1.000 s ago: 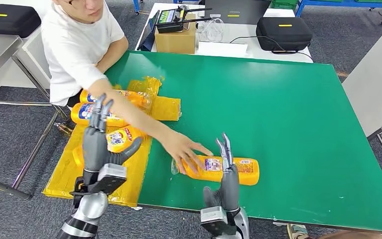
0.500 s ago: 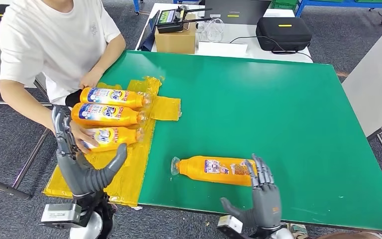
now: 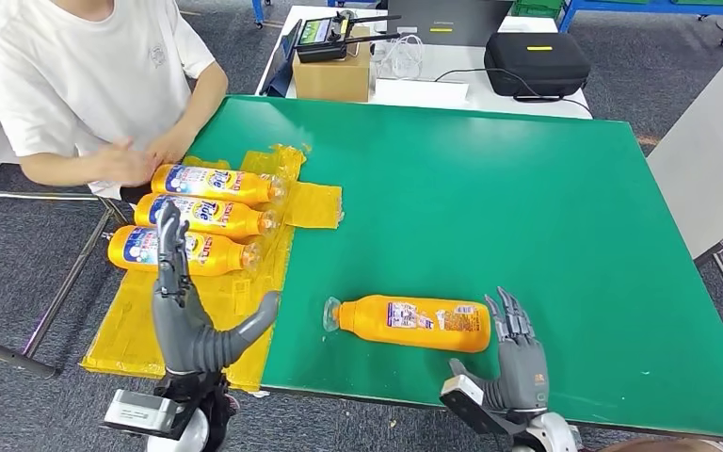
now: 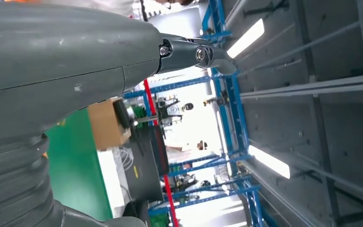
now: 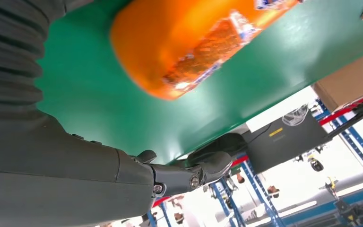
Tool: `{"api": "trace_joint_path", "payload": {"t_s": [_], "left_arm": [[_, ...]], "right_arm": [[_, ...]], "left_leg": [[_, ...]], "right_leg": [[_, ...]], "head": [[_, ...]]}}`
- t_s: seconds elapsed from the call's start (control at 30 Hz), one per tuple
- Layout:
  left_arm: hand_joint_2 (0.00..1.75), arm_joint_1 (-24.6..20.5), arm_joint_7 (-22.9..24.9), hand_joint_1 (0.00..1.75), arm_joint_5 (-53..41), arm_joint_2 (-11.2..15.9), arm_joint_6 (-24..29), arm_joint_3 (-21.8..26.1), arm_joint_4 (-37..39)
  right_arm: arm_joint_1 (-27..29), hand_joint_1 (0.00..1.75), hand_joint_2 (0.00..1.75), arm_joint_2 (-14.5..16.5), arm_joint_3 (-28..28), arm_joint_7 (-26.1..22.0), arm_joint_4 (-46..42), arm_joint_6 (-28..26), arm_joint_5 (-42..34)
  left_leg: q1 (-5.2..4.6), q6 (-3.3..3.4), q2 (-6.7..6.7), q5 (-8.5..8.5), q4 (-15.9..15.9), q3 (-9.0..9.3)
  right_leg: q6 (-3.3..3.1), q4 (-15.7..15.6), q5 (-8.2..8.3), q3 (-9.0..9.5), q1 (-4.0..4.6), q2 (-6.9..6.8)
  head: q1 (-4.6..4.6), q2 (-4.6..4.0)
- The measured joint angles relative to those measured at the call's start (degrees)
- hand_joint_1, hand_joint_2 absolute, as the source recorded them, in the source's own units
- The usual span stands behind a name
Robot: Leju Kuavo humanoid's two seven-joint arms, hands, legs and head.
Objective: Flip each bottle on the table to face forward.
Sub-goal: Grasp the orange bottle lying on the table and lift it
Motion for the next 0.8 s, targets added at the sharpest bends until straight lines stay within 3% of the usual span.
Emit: {"api": "trace_joint_path", "payload": {"t_s": [0.47, 0.67, 0.8], "left_arm": [[1.75, -1.70, 1.04, 0.00, -0.04, -0.57, -2.94, -2.21, 3.60], [1.75, -1.98, 1.45, 0.00, -1.32, -0.57, -3.10, -2.61, 4.11], [1.75, -1.98, 2.13, 0.00, -2.17, -0.57, -3.62, -2.57, 4.44]], "right_arm": [[-9.26, 0.00, 1.75, 3.69, 0.47, 1.84, 11.17, 3.71, 1.71], [-11.79, 0.00, 1.75, 4.17, 2.23, 5.72, 15.45, 5.49, 5.79], [-13.56, 0.00, 1.75, 3.96, 3.83, 11.44, 17.22, 8.49, 10.22]], "left_leg": [[0.01, 0.00, -0.01, 0.01, 0.00, -0.01], [0.01, 0.00, -0.01, 0.01, 0.00, -0.01], [0.01, 0.00, 0.03, 0.01, 0.00, 0.03]], "right_leg": [[0.00, 0.02, 0.00, 0.00, 0.01, 0.00], [0.00, 0.02, 0.00, 0.00, 0.01, 0.00], [0.00, 0.01, 0.00, 0.00, 0.01, 0.03]], "head": [[-0.01, 0.00], [-0.01, 0.00], [0.00, 0.00]]}}
